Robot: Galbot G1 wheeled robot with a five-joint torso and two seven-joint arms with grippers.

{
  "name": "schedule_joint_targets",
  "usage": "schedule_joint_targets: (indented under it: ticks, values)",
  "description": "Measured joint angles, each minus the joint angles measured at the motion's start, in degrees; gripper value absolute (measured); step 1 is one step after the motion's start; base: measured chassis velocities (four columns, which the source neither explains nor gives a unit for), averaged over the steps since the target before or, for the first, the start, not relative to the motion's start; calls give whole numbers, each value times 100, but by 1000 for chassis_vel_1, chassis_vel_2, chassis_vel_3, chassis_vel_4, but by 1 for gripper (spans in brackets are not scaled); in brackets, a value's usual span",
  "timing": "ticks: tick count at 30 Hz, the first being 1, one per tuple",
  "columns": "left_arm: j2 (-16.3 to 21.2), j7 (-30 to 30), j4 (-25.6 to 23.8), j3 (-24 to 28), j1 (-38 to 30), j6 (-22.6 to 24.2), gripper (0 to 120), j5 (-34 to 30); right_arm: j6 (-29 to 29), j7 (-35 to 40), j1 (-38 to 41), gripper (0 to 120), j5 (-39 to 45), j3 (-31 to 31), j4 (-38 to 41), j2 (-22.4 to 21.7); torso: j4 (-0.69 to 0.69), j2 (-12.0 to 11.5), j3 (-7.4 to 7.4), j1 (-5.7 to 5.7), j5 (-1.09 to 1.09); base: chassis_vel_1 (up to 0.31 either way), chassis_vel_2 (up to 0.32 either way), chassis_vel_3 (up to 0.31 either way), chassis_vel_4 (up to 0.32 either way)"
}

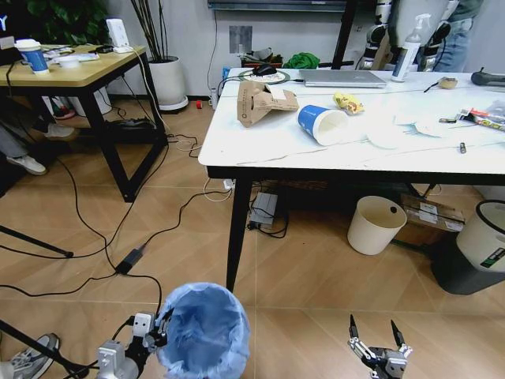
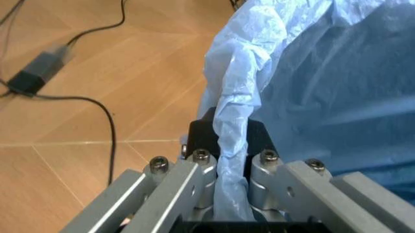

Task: Pick up the trash bin and place the trash from the table into it.

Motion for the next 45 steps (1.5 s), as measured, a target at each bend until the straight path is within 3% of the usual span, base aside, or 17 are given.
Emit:
schedule_joint_targets:
  ticks: [4, 10, 26, 45]
  values:
    - [88, -379, -499, 113, 121, 357, 2, -927, 7, -1, -29, 100, -18, 8, 18, 0, 0, 0, 0, 0, 0, 0, 0, 0, 0]
    - [117, -303, -718, 138, 129, 409, 2, -1403, 22, -1, -63, 100, -19, 46, 22, 0, 0, 0, 0, 0, 0, 0, 0, 0, 0]
    - [262, -259, -956, 170, 268, 208, 2, -994, 19, -2, -102, 100, -14, 102, 98, 0, 0, 0, 0, 0, 0, 0, 0, 0, 0]
    - [221, -447, -804, 186, 350, -157, 2, -721, 2, -2, -108, 100, 2, 109, 99, 0, 0, 1, 1, 0, 0, 0, 0, 0, 0]
